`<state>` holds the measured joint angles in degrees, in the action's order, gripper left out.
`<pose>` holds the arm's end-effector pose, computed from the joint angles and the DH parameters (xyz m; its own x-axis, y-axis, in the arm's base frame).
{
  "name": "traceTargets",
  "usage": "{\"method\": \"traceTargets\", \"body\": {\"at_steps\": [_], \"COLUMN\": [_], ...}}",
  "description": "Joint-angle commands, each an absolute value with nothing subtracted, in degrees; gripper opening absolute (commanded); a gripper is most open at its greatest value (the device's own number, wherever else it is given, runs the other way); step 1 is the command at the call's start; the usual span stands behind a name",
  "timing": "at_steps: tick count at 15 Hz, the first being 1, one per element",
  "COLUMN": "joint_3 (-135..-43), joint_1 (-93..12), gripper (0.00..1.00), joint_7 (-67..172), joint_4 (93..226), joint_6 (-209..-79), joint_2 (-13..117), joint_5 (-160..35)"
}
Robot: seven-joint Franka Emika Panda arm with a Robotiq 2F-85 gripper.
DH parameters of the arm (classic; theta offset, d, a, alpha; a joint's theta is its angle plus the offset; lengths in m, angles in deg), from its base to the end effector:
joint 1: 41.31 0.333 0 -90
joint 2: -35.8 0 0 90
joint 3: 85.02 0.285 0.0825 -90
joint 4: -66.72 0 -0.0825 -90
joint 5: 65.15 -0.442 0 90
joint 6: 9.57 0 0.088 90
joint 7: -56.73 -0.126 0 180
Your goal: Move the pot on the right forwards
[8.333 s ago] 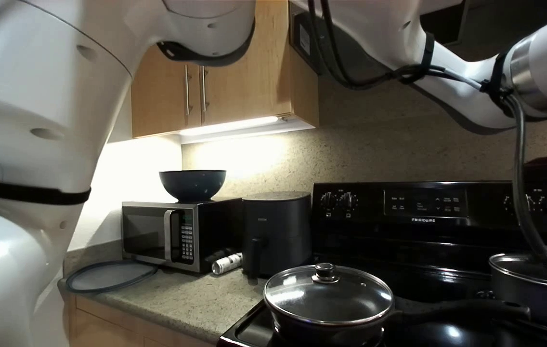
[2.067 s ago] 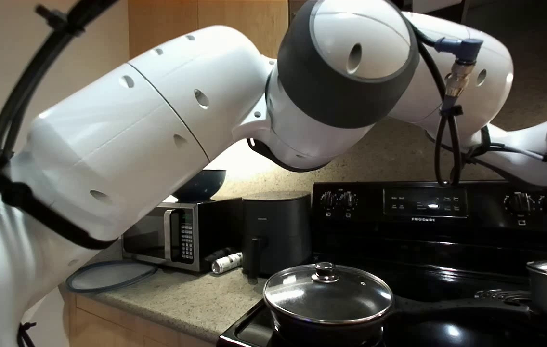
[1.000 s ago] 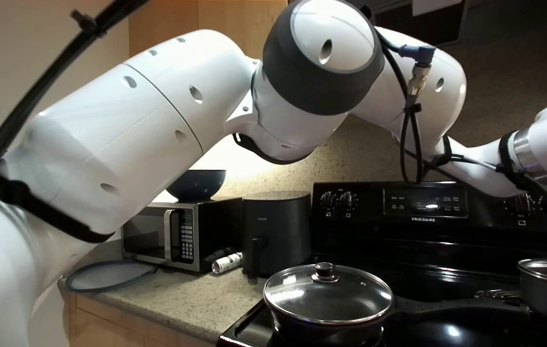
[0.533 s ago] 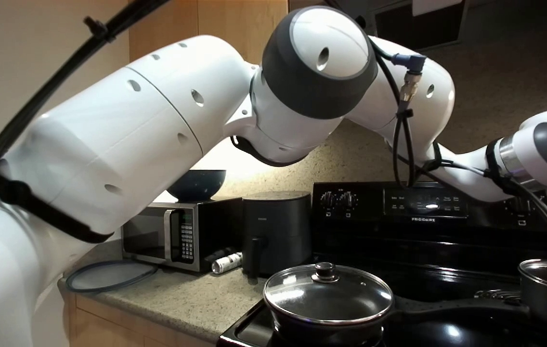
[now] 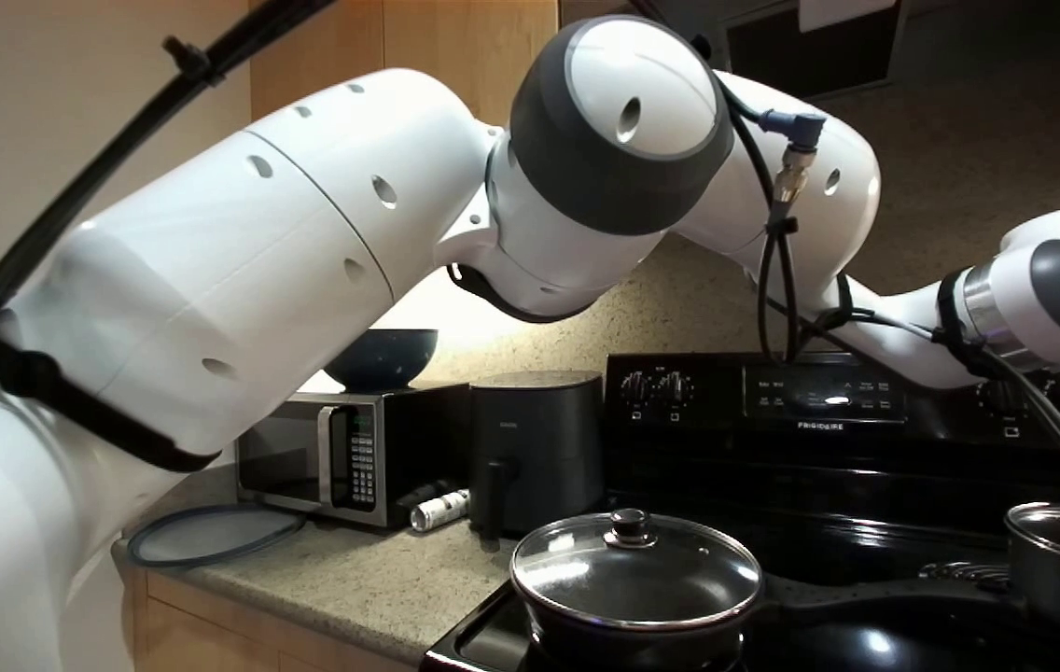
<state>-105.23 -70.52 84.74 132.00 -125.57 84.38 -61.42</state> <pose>0.5708 -0.5629 0.2629 0.9669 -0.2361 -0.0972 -0.1965 -0.9312 0.3070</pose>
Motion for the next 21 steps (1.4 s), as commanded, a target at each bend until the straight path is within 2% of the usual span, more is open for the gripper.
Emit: {"method": "traceTargets", "body": {"at_steps": [1, 2, 3, 4, 6, 13, 17, 21], "joint_3": [-102.99, -102.74, -102.50, -102.34, -102.22, -103.04, -104.39, -105.78], "joint_1": [-72.03, -72.11, -72.20, -72.26, -72.38, -72.86, -72.57, -71.76], "gripper": [1.00, 1.00, 0.94, 0.73, 0.68, 0.22, 0.01, 0.00], "joint_7": [86.44, 86.38, 86.18, 86.00, 85.91, 84.86, 84.57, 85.26], "joint_4": [130.32, 129.85, 129.13, 128.79, 128.49, 129.96, 134.35, 139.29], "joint_6": [-126.56, -126.32, -125.60, -125.45, -126.05, -129.43, -132.63, -134.99], "joint_2": [85.22, 85.64, 86.27, 86.68, 87.22, 85.84, 83.41, 81.27], "joint_5": [-64.32, -64.78, -64.98, -65.07, -65.03, -64.59, -63.62, -63.19]}}
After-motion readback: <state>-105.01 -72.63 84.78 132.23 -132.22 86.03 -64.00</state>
